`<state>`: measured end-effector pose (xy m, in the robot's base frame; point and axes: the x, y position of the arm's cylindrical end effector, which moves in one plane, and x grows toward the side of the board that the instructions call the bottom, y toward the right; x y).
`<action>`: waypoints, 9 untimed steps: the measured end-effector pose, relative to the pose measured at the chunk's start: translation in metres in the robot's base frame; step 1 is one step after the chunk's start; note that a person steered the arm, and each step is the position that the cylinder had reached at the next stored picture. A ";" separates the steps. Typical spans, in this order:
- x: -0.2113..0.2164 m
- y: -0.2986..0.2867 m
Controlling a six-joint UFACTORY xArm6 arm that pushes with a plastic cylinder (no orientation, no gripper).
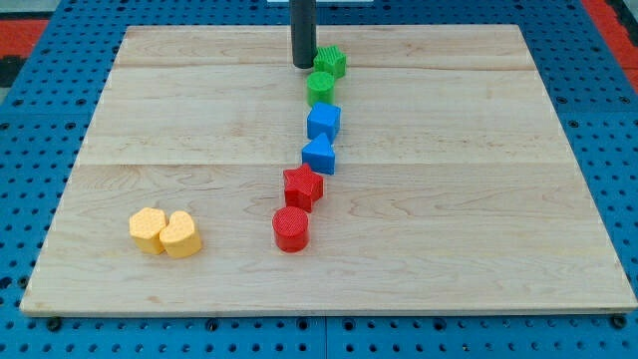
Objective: Slide the red blocks slightly to the right
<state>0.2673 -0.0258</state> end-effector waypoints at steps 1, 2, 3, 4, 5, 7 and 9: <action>0.000 -0.026; 0.008 -0.082; 0.096 -0.098; 0.164 -0.070; 0.201 -0.058; 0.206 -0.018; 0.206 -0.014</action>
<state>0.4732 -0.0396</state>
